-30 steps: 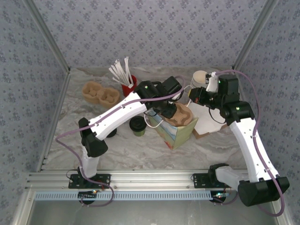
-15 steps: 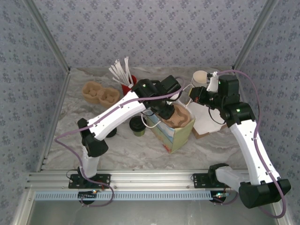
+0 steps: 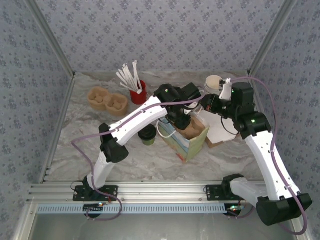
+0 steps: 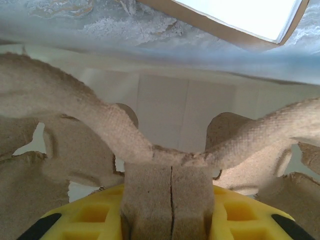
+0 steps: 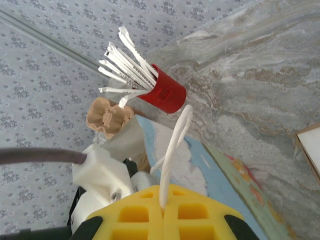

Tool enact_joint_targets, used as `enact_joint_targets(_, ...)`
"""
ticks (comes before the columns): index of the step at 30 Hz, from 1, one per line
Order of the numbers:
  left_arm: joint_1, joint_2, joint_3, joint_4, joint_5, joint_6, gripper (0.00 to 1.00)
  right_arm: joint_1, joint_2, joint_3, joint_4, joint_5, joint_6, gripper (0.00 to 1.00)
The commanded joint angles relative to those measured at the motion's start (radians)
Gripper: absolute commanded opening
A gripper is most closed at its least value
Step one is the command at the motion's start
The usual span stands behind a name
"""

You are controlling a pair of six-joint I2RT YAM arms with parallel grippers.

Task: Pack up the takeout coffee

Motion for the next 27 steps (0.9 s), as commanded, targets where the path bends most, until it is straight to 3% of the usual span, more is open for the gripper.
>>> enact_joint_targets(1, -0.002, -0.001, 0.038, -0.052, 0.018, 0.013, 0.34, 0.01, -0.023, -0.026, 0.025, 0.013, 0.019, 0.0)
enact_joint_targets(9, -0.002, -0.007, 0.015, -0.037, 0.014, 0.013, 0.34, 0.018, -0.058, -0.058, 0.04, 0.055, 0.078, 0.0)
enact_joint_targets(27, -0.002, -0.207, -0.291, 0.213, 0.013, 0.037, 0.35, 0.019, -0.099, -0.113, 0.032, 0.228, 0.163, 0.0)
